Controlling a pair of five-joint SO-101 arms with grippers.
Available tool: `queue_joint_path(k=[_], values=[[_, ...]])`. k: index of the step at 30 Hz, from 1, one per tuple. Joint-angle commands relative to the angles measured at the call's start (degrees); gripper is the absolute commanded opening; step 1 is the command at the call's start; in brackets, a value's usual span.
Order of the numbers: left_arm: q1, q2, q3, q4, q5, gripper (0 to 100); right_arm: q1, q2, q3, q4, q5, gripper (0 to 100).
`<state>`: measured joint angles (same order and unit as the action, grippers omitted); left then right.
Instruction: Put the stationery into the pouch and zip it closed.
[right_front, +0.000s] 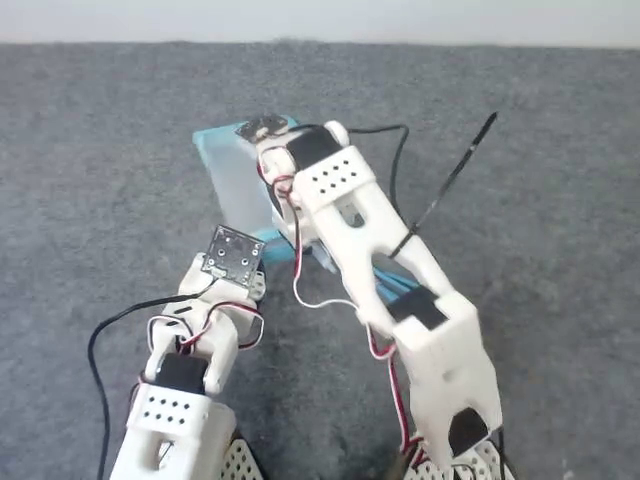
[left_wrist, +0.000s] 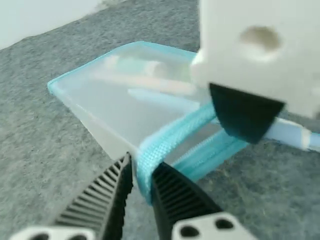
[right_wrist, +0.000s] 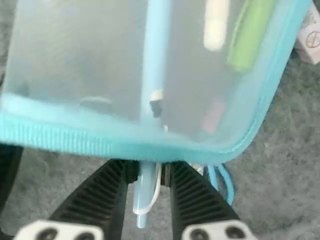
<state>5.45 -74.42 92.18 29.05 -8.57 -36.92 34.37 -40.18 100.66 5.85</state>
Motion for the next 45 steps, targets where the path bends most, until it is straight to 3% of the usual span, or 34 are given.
queue_joint_path(k=[1,8,14,20,27,34,36,40,42,45], values=[[1.76,0.26,-0.92,0.35,-0.88,1,0.04,1.54,-11.52,2.24,-3.08,3.3],[1.67,0.26,-0.92,0.26,-0.88,1,-0.66,-2.42,-12.31,2.15,-3.08,24.3],[1.41,0.26,-0.92,0.26,-0.88,1,-0.13,-9.98,-11.08,2.15,-0.09,24.2],[-3.52,0.26,-1.27,-0.09,-0.62,1,-0.13,-17.45,-5.89,2.15,3.43,24.2],[-4.75,0.26,-1.27,-1.14,-0.53,1,0.75,-20.70,0.88,2.07,3.60,24.2],[-17.49,0.26,-4.26,-1.23,5.27,1,11.82,-21.23,8.44,-3.21,3.60,24.2],[-15.65,0.62,-4.26,-0.88,3.69,1,14.02,-20.97,10.11,-4.09,4.66,24.2],[-1.05,0.35,-2.95,5.01,-7.91,1,17.19,-20.79,15.65,-7.25,5.89,24.2],[3.08,0.26,-2.68,7.03,-11.25,1,18.77,-21.14,19.34,-9.80,5.89,24.2],[-5.01,0.26,-4.18,4.40,-7.21,1,21.67,-21.23,24.88,-14.55,5.98,24.2]])
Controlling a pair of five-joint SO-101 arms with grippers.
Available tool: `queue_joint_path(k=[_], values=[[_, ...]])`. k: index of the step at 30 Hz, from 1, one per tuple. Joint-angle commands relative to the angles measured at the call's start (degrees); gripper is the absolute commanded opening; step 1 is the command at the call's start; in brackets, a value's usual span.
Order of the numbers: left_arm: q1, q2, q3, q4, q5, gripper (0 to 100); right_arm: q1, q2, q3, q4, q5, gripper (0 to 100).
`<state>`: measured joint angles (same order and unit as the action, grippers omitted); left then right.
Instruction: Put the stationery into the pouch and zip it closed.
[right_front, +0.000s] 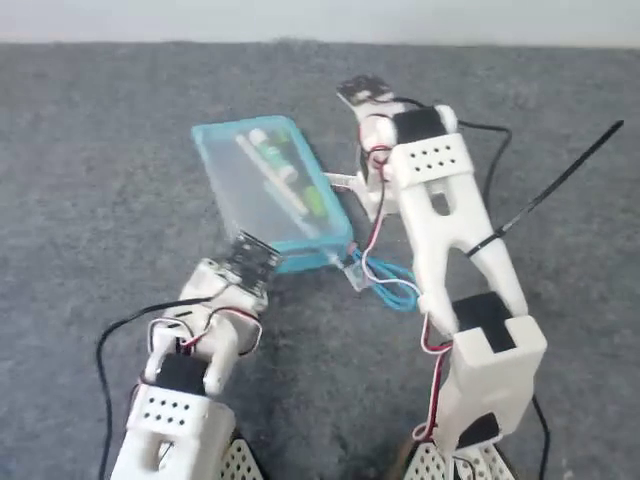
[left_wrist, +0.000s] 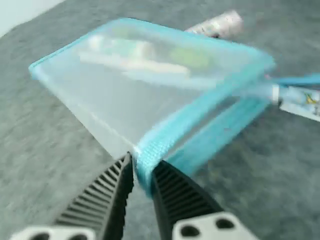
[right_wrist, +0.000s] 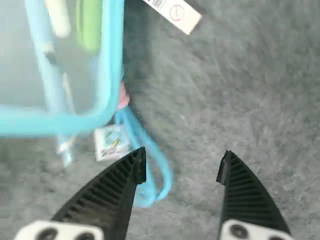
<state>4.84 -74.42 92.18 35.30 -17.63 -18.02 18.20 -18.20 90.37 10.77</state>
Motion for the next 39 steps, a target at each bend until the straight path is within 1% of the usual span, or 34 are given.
queue_joint_path(k=[1,3,4,5,6,7,10,11,12,13,16,18,20,23,24,26,28,30,32,34,35,37,39], values=[[-9.85,0.26,-4.79,-4.04,5.36,1,3.65,-5.05,4.75,-6.02,1.05,24.2],[-19.69,0.35,-5.32,-7.74,11.16,1,5.14,-5.05,8.35,-9.54,0.88,24.2],[-21.98,0.53,-5.58,-8.70,13.01,1,5.58,-5.05,9.67,-10.77,0.97,24.2],[-22.33,0.44,-5.67,-8.97,13.54,1,5.76,-5.05,10.81,-11.82,0.97,24.2],[-21.27,0.44,-5.58,-8.79,13.36,1,5.93,-5.05,11.60,-12.35,0.97,24.2],[-18.81,0.70,-5.41,-8.00,12.22,1,5.93,-5.05,12.13,-12.79,0.97,24.2],[-8.70,0.35,-3.91,-4.57,3.60,1,5.85,-4.97,12.57,-12.97,0.97,24.2],[-6.24,0.26,-3.56,-4.04,1.32,1,5.76,-4.88,12.57,-12.97,0.97,24.2],[-5.27,0.26,-3.56,-3.69,0.26,1,5.76,-4.79,12.57,-12.97,0.97,24.2],[-6.51,0.26,-3.82,-3.69,0.53,1,5.76,-4.62,12.66,-12.97,0.97,24.2],[-14.33,0.26,-5.41,-4.92,5.71,1,6.11,-4.53,12.66,-12.97,0.97,24.2],[-16.53,0.26,-5.85,-5.27,8.00,1,6.11,-4.53,12.75,-12.97,0.97,24.2],[-14.95,0.35,-5.58,-5.01,8.09,1,6.02,-4.53,12.84,-12.97,0.97,24.2],[-10.90,0.35,-5.05,-4.04,3.96,1,6.02,-4.53,14.59,-14.11,0.97,24.2],[-10.37,0.26,-5.05,-3.87,3.08,1,6.02,-4.62,15.56,-14.90,0.97,24.2],[-11.34,0.26,-5.23,-3.96,3.60,1,6.02,-5.05,17.49,-16.75,0.97,24.2],[-12.40,0.26,-5.32,-4.04,6.51,1,6.11,-5.14,18.55,-17.89,0.62,24.2],[-13.10,0.26,-5.32,-4.04,11.52,1,6.20,-5.14,18.81,-18.42,0.35,24.2],[-15.03,0.26,-6.55,-3.60,20.13,1,6.99,-5.14,18.81,-18.95,-1.05,24.2],[-18.64,0.26,-8.04,-3.60,29.10,1,8.31,-5.14,18.90,-19.91,-2.46,24.2],[-20.75,0.26,-8.57,-3.60,31.12,1,8.92,-5.05,18.90,-20.09,-2.81,24.2],[-23.47,0.35,-9.98,-3.60,32.62,1,9.71,-4.97,18.90,-20.26,-2.81,24.2],[-23.82,0.53,-10.24,-3.87,33.05,1,9.80,-4.70,18.99,-20.35,-2.81,24.2]])
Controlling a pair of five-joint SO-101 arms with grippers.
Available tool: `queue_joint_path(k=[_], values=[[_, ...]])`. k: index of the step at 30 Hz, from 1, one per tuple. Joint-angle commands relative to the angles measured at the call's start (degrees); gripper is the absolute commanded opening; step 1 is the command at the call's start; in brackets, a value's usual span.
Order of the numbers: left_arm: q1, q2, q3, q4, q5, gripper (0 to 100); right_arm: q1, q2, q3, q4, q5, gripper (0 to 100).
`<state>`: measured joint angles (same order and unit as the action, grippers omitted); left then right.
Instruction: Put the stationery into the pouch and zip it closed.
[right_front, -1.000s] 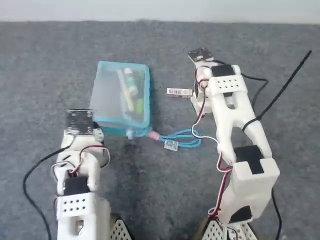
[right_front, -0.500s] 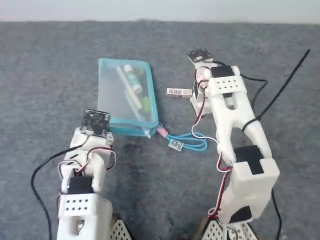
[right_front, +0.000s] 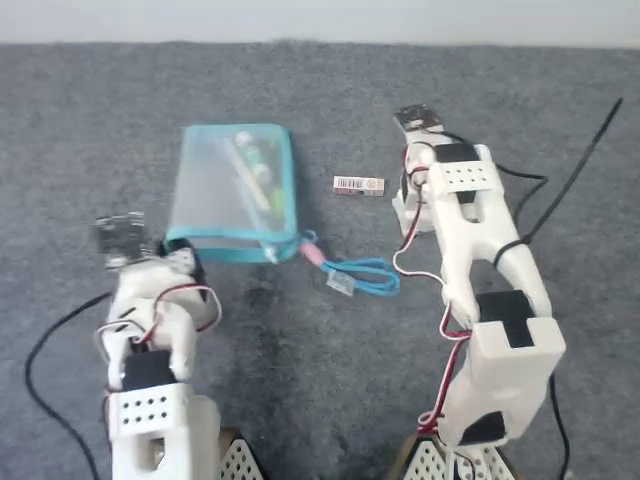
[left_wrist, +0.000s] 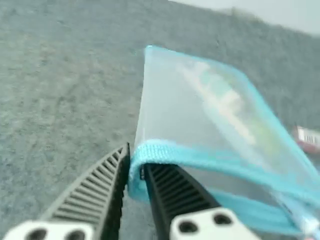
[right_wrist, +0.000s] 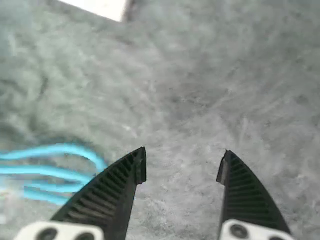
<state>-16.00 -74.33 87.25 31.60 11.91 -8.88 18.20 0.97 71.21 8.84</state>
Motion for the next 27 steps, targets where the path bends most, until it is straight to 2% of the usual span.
queue_joint_path(k=[1,6,11,13,15,16,18,21,27], values=[[-2.46,0.53,-4.97,-0.26,2.99,1,0.48,-4.62,-0.18,-1.19,-0.88,24.2],[4.13,0.18,-2.59,-0.09,-6.86,1,0.13,-5.14,2.46,-2.95,-0.88,24.2],[-2.11,0.53,-4.88,-0.09,-5.10,1,0.13,-5.14,4.04,-4.09,-0.88,24.2],[2.20,0.62,-2.77,0.00,-6.51,1,0.04,-5.14,4.04,-4.09,-0.88,24.2],[10.90,0.26,-0.66,0.00,-13.19,1,-0.40,-5.14,4.04,-4.09,-0.88,24.2],[12.66,0.18,-0.57,0.09,-16.35,1,-0.48,-5.14,4.22,-4.09,-0.88,24.2],[9.93,0.18,-2.59,0.09,-16.09,1,-0.57,-5.14,4.31,-3.91,-0.70,24.2],[4.13,0.53,-3.38,-0.26,-9.85,1,-0.57,-5.23,4.31,-3.65,-0.44,23.5],[8.18,0.26,-1.36,-0.26,-12.22,1,-3.65,-14.46,9.41,-2.86,-0.35,1.3]])
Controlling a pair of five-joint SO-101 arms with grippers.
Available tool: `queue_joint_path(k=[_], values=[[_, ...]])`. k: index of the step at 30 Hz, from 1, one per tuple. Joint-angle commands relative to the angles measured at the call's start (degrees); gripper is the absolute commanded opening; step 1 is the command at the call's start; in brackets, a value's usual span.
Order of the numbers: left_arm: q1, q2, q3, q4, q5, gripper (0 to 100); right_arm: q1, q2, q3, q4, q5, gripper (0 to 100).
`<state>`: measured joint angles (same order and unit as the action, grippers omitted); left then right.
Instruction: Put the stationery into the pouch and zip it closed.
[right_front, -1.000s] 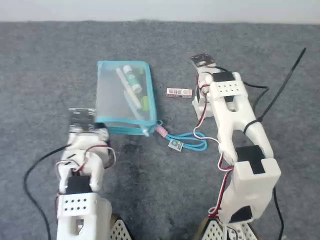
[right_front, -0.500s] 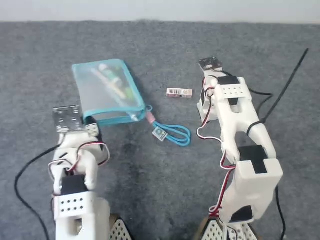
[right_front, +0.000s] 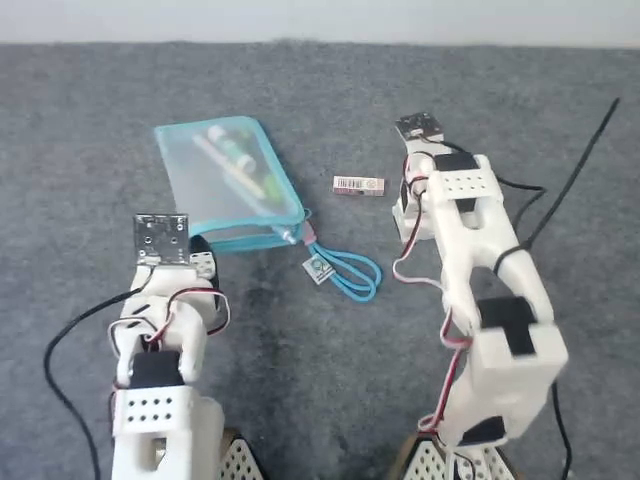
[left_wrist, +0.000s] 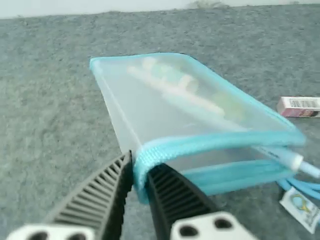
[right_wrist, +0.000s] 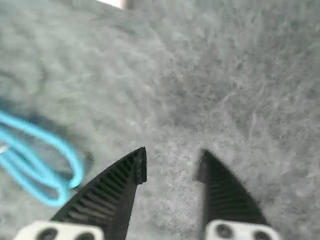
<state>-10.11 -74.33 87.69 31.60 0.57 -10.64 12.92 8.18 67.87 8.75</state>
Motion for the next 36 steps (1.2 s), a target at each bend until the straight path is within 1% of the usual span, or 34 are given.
queue_joint_path(k=[1,4,7,10,14,17,21,24,30,36], values=[[2.46,0.26,-1.71,-0.26,-0.97,1,-2.42,-12.00,4.40,-0.48,0.18,0.4],[2.37,0.26,-1.71,-0.26,-0.97,1,-5.67,-20.70,13.71,-6.20,2.20,1.6],[2.64,0.26,-1.71,-0.26,-0.97,1,-10.59,-27.47,24.53,-16.13,4.66,0.7],[2.73,0.26,-1.71,-0.26,-0.97,1,-14.90,-31.43,31.56,-25.10,4.66,0.7],[3.08,0.26,-1.63,-0.18,-0.97,1,-19.74,-31.16,32.44,-31.96,4.57,0.7],[5.01,0.26,-1.01,-0.26,-0.97,1,-23.34,-29.58,32.44,-35.30,4.57,0.7],[7.03,0.26,-0.66,-0.26,-1.05,1,-25.80,-27.03,32.44,-39.69,4.57,0.7],[7.12,0.26,-0.57,-0.26,-1.05,1,-26.42,-24.84,31.82,-41.80,4.57,0.7],[7.21,0.26,-0.48,-0.35,-1.05,1,-26.77,-22.02,26.20,-41.63,4.57,0.7],[7.21,0.26,-0.48,-0.35,-1.05,1,-30.99,-18.77,14.77,-34.86,5.01,0.7]])
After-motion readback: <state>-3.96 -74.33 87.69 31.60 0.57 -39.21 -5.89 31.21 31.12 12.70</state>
